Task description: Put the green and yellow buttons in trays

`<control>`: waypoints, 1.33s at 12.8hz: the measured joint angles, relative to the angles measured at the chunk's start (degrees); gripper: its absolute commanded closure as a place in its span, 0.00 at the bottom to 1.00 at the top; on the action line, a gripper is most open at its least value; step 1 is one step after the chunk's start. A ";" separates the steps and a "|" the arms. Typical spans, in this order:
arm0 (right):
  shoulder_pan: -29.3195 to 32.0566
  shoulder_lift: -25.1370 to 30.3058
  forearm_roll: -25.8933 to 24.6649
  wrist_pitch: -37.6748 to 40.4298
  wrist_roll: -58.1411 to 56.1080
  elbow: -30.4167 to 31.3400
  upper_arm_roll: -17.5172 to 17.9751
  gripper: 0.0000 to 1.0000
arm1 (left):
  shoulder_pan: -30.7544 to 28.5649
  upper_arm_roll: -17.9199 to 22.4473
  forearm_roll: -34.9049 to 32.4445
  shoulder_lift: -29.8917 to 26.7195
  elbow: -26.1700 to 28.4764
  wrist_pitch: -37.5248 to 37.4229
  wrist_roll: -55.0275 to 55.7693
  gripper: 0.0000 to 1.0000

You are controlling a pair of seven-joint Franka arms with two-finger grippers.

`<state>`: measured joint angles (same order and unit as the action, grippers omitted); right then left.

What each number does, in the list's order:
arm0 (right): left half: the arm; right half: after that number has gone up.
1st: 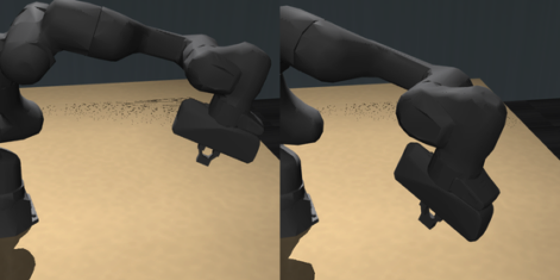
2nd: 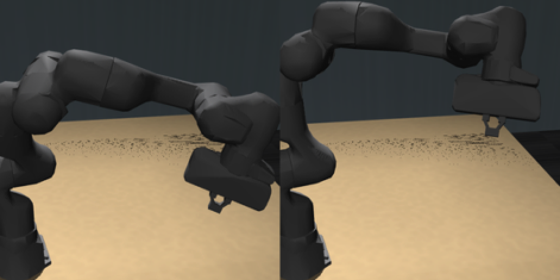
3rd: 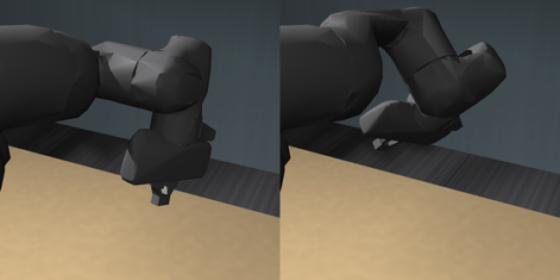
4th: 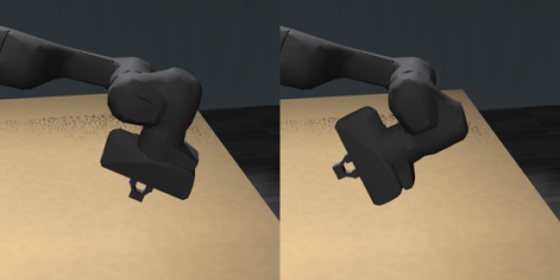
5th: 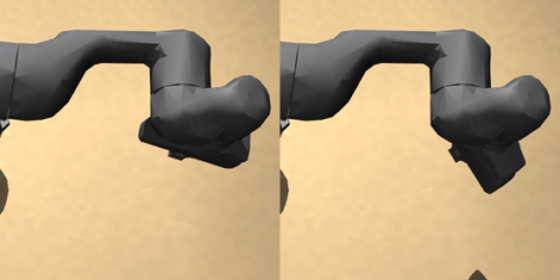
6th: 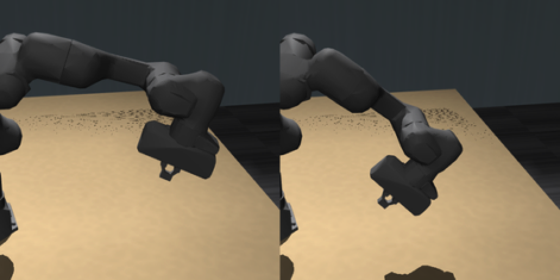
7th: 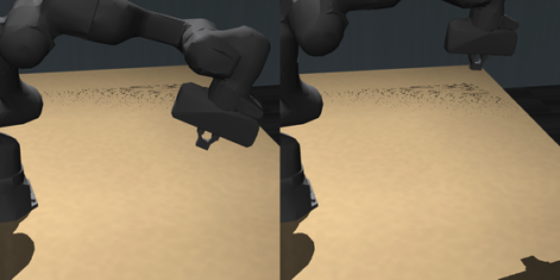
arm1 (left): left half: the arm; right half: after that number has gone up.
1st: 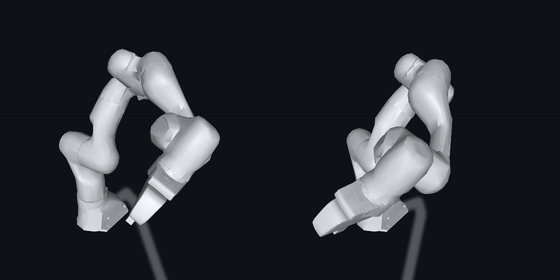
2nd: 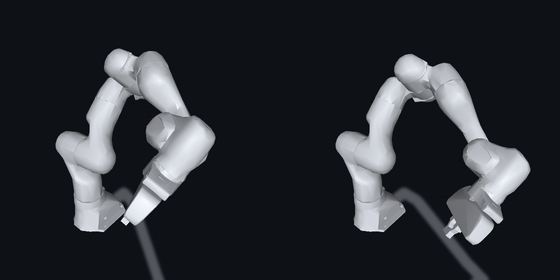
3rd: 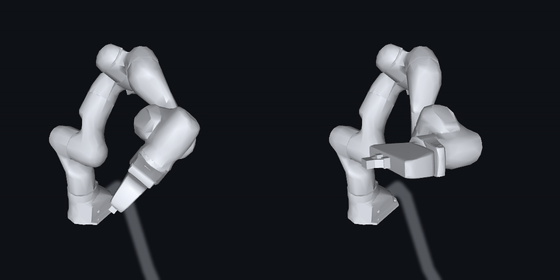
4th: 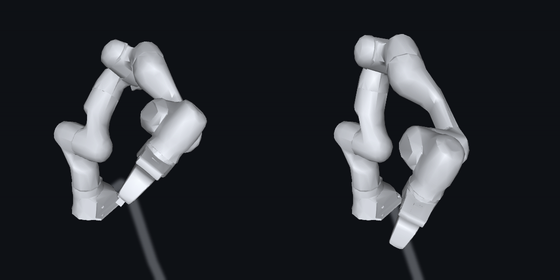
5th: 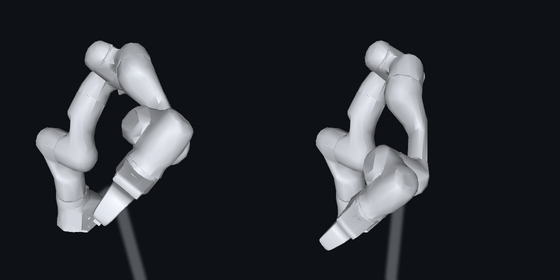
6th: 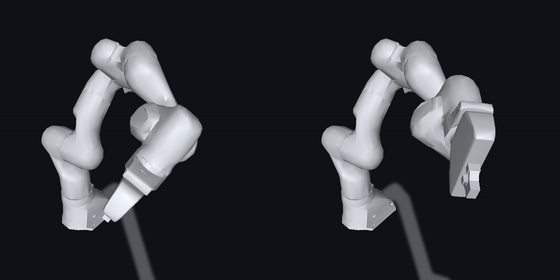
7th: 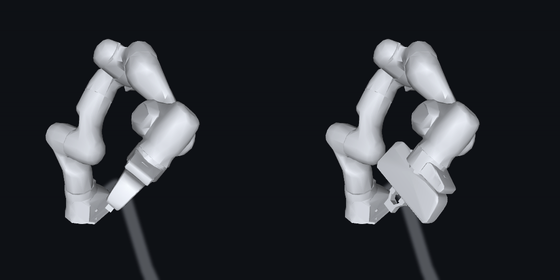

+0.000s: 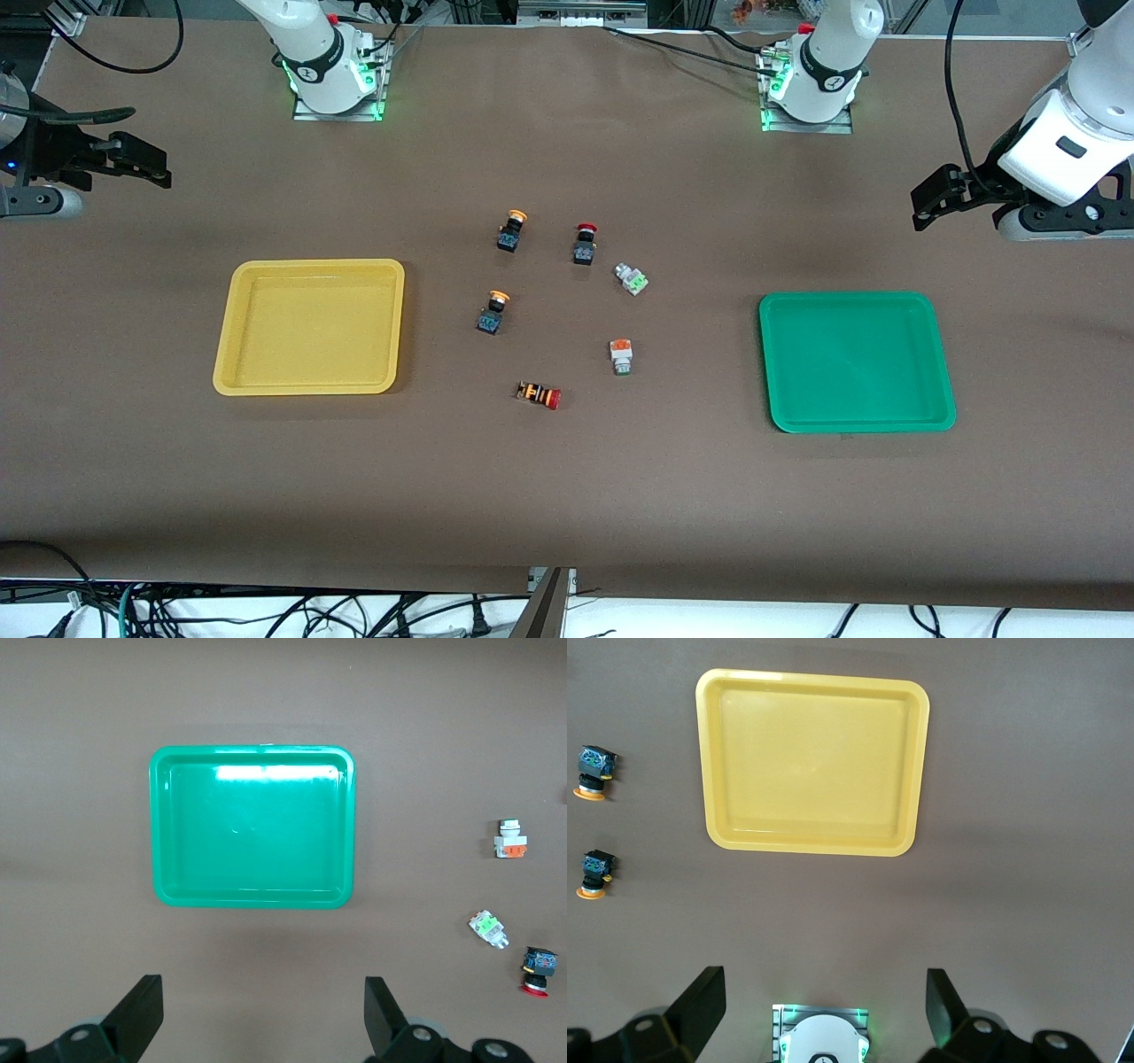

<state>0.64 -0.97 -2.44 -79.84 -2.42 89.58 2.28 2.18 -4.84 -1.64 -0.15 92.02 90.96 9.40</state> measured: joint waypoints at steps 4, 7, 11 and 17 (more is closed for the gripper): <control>0.00 0.00 0.00 0.00 0.00 0.00 0.00 0.00 | 0.00 -0.08 0.00 0.00 0.00 -0.04 0.00 0.00; 0.00 -0.01 0.00 0.00 0.19 0.00 0.00 0.00 | 0.00 -0.09 0.00 0.00 0.00 -0.06 0.00 0.00; -0.12 -2.54 0.00 0.30 0.35 0.05 0.28 0.00 | 0.00 -0.11 0.00 0.00 0.00 -0.07 0.00 0.00; -2.67 -6.49 0.31 -0.11 2.08 -0.05 0.72 0.00 | 0.01 -0.21 0.00 0.00 0.00 -0.31 0.00 0.00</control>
<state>-2.03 -7.45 -2.12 -79.95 -0.34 89.53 3.00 2.19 -5.05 -1.64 -0.15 92.02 90.65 9.40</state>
